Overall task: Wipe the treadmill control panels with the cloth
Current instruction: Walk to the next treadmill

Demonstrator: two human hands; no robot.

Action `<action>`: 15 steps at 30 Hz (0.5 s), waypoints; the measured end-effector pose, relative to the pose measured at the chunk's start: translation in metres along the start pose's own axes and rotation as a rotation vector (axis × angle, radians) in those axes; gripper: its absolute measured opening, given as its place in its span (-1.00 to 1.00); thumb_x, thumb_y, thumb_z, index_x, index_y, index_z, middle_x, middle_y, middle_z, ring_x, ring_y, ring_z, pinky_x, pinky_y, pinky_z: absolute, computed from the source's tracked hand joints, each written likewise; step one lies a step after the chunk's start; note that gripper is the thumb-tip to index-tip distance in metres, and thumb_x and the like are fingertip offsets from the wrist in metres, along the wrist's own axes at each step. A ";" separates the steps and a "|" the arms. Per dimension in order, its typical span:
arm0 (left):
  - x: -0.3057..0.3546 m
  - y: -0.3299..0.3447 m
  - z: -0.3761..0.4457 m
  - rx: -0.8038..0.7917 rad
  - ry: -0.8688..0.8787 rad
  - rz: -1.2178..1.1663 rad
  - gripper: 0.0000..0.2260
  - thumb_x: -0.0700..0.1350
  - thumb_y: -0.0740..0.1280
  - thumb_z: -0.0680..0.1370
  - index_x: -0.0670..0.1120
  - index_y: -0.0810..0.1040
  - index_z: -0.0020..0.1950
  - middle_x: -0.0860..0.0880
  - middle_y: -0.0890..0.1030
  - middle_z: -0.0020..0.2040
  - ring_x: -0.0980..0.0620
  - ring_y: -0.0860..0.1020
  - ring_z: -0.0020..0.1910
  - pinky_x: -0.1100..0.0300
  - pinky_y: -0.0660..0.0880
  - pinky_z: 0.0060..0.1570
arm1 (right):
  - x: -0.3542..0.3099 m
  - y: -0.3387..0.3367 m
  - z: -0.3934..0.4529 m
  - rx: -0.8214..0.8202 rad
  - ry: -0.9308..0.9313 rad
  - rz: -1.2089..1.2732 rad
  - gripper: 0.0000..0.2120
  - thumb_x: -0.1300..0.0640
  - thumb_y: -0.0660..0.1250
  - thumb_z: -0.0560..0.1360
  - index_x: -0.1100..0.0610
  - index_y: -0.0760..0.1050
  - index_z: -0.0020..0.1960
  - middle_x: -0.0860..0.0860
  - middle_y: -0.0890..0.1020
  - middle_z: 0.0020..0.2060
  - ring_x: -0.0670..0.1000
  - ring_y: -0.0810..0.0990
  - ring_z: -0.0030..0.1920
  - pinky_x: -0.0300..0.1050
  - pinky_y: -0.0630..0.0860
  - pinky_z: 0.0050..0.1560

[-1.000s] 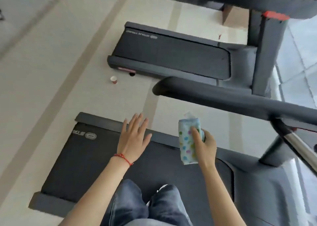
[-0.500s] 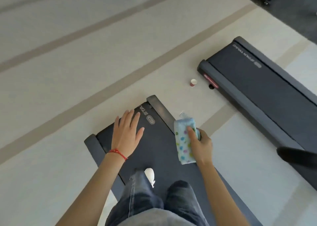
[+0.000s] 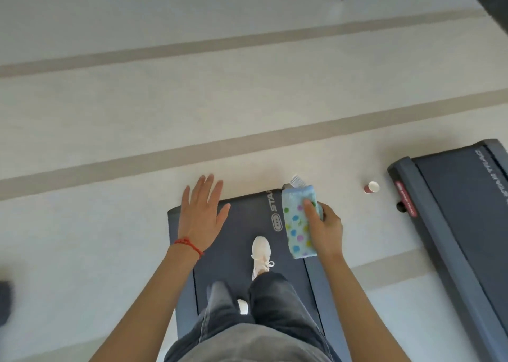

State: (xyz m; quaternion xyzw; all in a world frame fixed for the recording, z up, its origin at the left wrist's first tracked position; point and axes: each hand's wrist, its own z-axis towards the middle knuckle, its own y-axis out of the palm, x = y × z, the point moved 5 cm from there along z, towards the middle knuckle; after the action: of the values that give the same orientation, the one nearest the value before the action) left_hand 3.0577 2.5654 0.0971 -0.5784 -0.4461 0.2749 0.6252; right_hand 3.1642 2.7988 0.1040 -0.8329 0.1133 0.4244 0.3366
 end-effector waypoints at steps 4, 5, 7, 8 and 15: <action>-0.011 -0.012 0.047 0.055 -0.078 -0.012 -0.45 0.11 -0.09 0.62 -0.24 0.46 0.30 -0.25 0.45 0.31 -0.24 0.41 0.29 -0.26 0.35 0.20 | -0.041 0.013 0.059 -0.073 -0.060 -0.036 -0.76 -0.07 0.25 0.52 0.11 0.48 -0.13 -0.01 0.59 -0.25 -0.05 0.57 -0.25 -0.26 0.44 -0.32; -0.014 -0.015 0.057 0.069 -0.095 -0.006 -0.45 0.11 -0.10 0.62 -0.24 0.46 0.30 -0.24 0.45 0.31 -0.23 0.40 0.30 -0.25 0.34 0.21 | -0.052 0.016 0.072 -0.084 -0.075 -0.046 -0.75 -0.07 0.24 0.52 0.12 0.48 -0.12 -0.01 0.59 -0.26 -0.07 0.57 -0.26 -0.26 0.44 -0.32; -0.020 -0.022 0.077 0.085 -0.121 -0.005 -0.43 0.12 -0.13 0.63 -0.23 0.45 0.31 -0.24 0.45 0.32 -0.22 0.39 0.31 -0.23 0.32 0.22 | -0.074 0.023 0.096 -0.097 -0.095 -0.057 -0.73 -0.07 0.25 0.51 0.14 0.49 -0.10 -0.02 0.58 -0.26 -0.09 0.56 -0.27 -0.27 0.43 -0.33; -0.024 -0.025 0.087 0.095 -0.130 -0.006 -0.42 0.12 -0.14 0.63 -0.22 0.45 0.31 -0.23 0.44 0.32 -0.22 0.38 0.31 -0.22 0.32 0.23 | -0.084 0.027 0.107 -0.105 -0.100 -0.058 -0.72 -0.07 0.25 0.51 0.15 0.49 -0.09 -0.02 0.58 -0.27 -0.10 0.55 -0.28 -0.27 0.43 -0.34; -0.062 -0.043 0.173 0.137 -0.149 0.025 -0.51 0.05 0.06 0.55 -0.24 0.47 0.29 -0.24 0.46 0.30 -0.24 0.42 0.29 -0.25 0.30 0.21 | -0.137 0.077 0.179 -0.146 -0.105 -0.044 -0.71 -0.06 0.25 0.52 0.17 0.48 -0.16 0.01 0.60 -0.26 -0.02 0.58 -0.25 -0.26 0.44 -0.34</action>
State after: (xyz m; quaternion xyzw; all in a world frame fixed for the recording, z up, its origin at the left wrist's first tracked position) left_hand 2.8714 2.5872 0.1128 -0.5177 -0.4641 0.3548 0.6251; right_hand 2.9307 2.8455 0.1018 -0.8341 0.0457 0.4673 0.2896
